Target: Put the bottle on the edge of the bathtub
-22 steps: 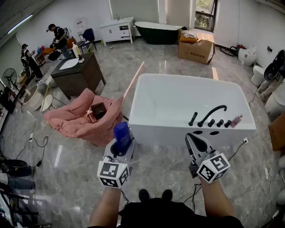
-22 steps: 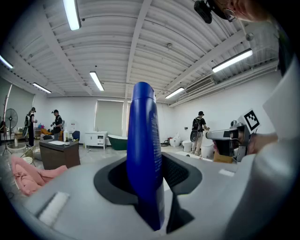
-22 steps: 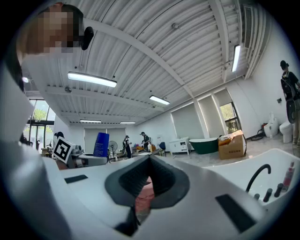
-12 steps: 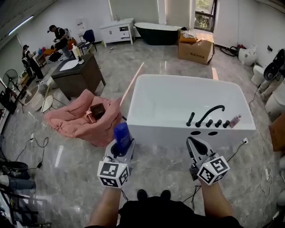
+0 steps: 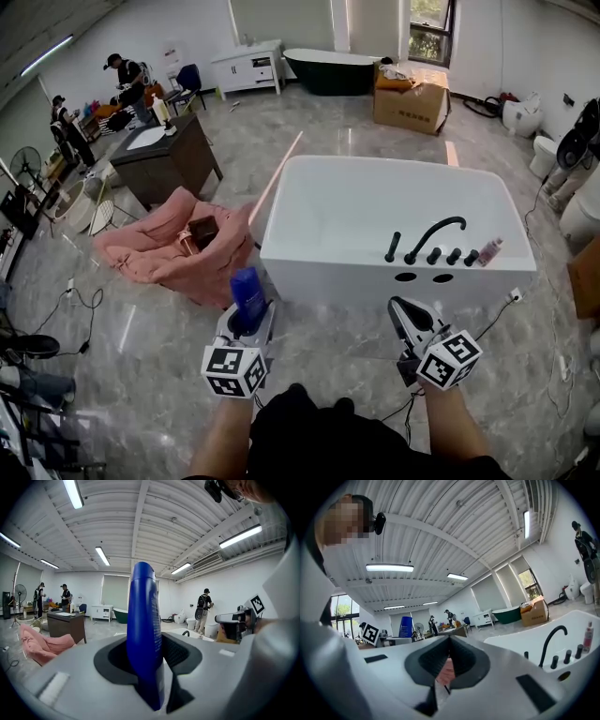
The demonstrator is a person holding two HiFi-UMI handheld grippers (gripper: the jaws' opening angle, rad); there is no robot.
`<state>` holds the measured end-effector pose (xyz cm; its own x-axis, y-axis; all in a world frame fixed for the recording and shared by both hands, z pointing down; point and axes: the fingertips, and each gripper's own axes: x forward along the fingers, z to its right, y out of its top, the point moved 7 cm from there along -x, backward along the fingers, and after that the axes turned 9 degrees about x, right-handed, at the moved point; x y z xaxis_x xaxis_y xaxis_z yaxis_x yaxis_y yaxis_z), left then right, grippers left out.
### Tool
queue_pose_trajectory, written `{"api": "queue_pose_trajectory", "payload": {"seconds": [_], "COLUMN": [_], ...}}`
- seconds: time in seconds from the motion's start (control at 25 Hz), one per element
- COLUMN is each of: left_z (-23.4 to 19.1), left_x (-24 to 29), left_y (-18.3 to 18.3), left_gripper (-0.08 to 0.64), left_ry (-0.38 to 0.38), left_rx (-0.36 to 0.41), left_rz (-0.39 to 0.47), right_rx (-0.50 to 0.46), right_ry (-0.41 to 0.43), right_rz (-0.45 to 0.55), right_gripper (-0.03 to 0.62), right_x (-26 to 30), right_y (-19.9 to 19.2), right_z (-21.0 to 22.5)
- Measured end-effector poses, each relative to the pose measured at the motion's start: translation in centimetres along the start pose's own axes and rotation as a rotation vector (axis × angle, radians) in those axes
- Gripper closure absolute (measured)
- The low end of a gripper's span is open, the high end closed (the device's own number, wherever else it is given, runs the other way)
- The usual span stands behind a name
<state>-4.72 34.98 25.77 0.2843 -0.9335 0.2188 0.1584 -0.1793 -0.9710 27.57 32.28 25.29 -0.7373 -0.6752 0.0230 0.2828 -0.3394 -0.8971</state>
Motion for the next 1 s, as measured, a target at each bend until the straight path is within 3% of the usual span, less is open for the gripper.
{"api": "queue_pose_trajectory", "payload": {"seconds": [0.32, 0.56, 0.88, 1.0], "left_z": [-0.4, -2.6, -8.2, -10.3], "left_x": [1.1, 3.5, 8.9, 11.0], "left_y": [-0.4, -1.4, -1.8, -1.6], "left_gripper": [0.387, 0.387, 0.387, 0.387], "left_ry": [-0.018, -0.036, -0.077, -0.112], "left_rx": [-0.002, -0.025, -0.033, -0.002], "left_rz": [-0.008, -0.014, -0.019, -0.005], "right_rx": [0.100, 0.117, 0.127, 0.122], "right_ry": [-0.032, -0.051, -0.076, -0.085], "right_rz": [-0.055, -0.086, -0.114, -0.124], "right_gripper": [0.581, 0.581, 0.581, 0.581], "right_x": [1.2, 3.4, 10.9, 14.3], "right_y": [-1.8, -2.5, -2.0, -1.8], "right_z": [1.7, 2.4, 3.8, 4.1]}}
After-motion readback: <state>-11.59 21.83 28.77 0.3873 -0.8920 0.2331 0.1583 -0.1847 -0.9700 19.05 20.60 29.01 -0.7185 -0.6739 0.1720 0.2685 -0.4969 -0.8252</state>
